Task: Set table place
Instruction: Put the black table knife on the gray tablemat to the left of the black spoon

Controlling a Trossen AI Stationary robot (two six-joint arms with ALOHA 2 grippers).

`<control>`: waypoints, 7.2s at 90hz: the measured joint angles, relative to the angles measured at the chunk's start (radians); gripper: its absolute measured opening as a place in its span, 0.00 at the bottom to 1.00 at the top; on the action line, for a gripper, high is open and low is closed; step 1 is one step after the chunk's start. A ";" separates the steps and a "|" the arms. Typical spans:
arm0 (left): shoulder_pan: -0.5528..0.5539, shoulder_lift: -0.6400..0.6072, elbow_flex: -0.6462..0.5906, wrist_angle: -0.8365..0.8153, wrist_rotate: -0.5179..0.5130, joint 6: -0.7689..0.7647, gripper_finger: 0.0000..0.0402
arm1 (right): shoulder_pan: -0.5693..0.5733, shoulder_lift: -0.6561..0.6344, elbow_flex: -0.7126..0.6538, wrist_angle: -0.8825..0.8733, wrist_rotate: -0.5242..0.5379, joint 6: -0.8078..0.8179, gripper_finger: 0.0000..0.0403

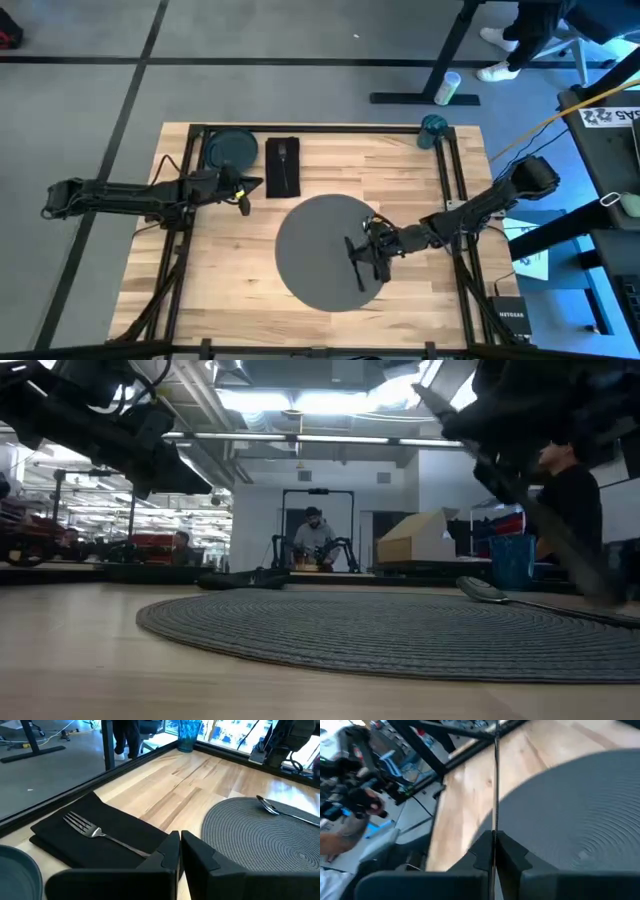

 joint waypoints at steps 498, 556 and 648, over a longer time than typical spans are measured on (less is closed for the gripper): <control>-0.421 0.816 0.500 -0.014 -0.010 0.042 0.00 | -0.391 0.339 0.426 -0.856 -0.103 -1.100 0.00; -0.484 1.065 0.582 -0.202 -0.028 -0.070 0.00 | -0.391 0.339 0.425 -0.833 -0.164 -1.098 0.00; -0.430 1.062 0.579 -0.350 -0.062 -0.014 0.00 | -0.391 0.339 0.425 -0.850 -0.236 -1.089 0.00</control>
